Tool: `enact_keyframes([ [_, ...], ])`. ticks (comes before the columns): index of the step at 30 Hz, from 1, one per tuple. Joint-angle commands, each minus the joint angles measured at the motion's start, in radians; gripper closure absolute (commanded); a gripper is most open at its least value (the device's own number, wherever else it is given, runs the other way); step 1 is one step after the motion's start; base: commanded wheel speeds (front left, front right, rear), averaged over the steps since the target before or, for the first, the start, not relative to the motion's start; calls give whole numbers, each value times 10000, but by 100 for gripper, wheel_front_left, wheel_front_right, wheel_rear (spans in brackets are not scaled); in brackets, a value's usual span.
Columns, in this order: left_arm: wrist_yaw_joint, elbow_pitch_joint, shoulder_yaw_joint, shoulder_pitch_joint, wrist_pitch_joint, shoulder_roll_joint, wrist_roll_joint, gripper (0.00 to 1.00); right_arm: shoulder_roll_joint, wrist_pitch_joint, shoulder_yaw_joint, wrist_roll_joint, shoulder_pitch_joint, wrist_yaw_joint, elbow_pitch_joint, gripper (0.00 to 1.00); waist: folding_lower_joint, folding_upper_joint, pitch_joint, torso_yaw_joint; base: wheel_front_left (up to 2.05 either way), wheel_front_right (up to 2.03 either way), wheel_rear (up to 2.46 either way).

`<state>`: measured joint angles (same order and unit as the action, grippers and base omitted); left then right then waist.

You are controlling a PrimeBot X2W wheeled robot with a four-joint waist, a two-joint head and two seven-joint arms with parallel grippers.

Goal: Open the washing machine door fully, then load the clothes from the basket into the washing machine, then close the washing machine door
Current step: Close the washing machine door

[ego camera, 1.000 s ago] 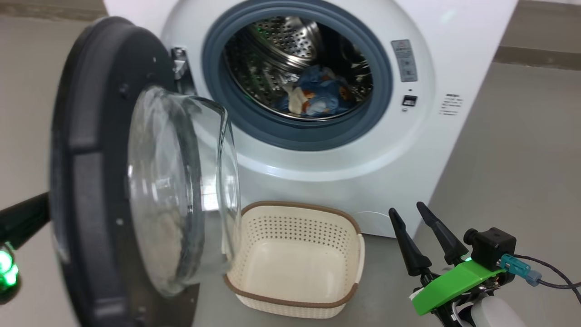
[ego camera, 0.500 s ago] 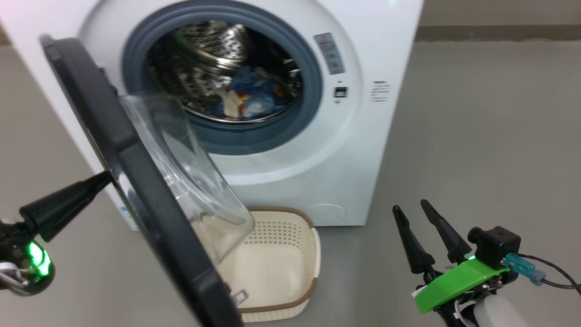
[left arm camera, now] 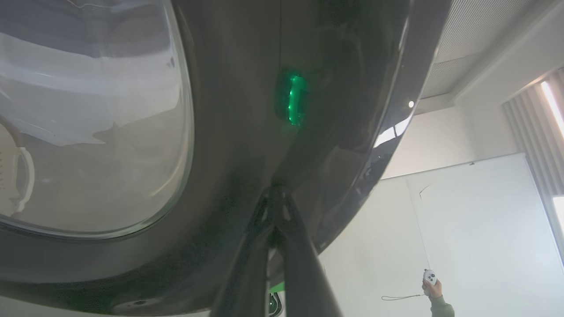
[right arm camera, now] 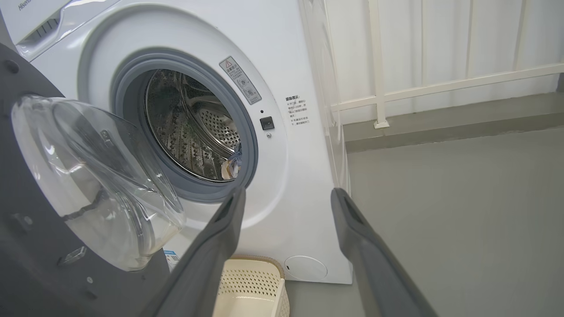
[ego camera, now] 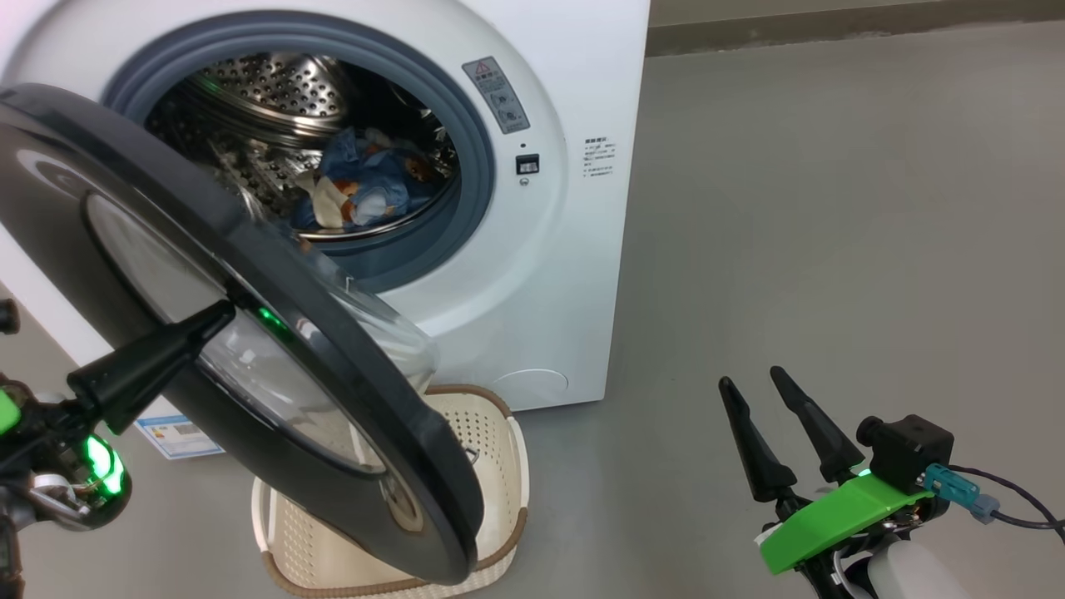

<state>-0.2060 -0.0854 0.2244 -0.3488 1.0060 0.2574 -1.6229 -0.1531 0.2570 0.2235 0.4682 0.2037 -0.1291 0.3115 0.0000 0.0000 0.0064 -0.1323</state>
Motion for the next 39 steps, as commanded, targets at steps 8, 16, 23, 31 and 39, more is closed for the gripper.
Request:
enact_keyframes([
  [8,130,-181,245,-476,-138,233,306,100,5,48,187,-93,110,-16,-159,0,0,0,-88,237,0,0,0],
  [16,338,-486,238,-348,-271,523,775,26,81,48,62,-119,33,-16,-185,0,0,0,-90,645,0,0,0],
  [23,1078,-1038,386,330,-858,669,1586,0,146,48,-77,-137,5,-16,-156,0,0,0,-108,927,0,0,0],
  [31,2500,-1158,581,1184,-2734,519,3566,0,68,48,-157,-135,98,-16,-212,0,0,0,-75,1138,0,0,0],
  [39,3319,-754,-342,2455,-6466,423,7453,0,-43,48,-192,-135,96,-16,-273,0,0,0,-27,1171,0,0,0],
])
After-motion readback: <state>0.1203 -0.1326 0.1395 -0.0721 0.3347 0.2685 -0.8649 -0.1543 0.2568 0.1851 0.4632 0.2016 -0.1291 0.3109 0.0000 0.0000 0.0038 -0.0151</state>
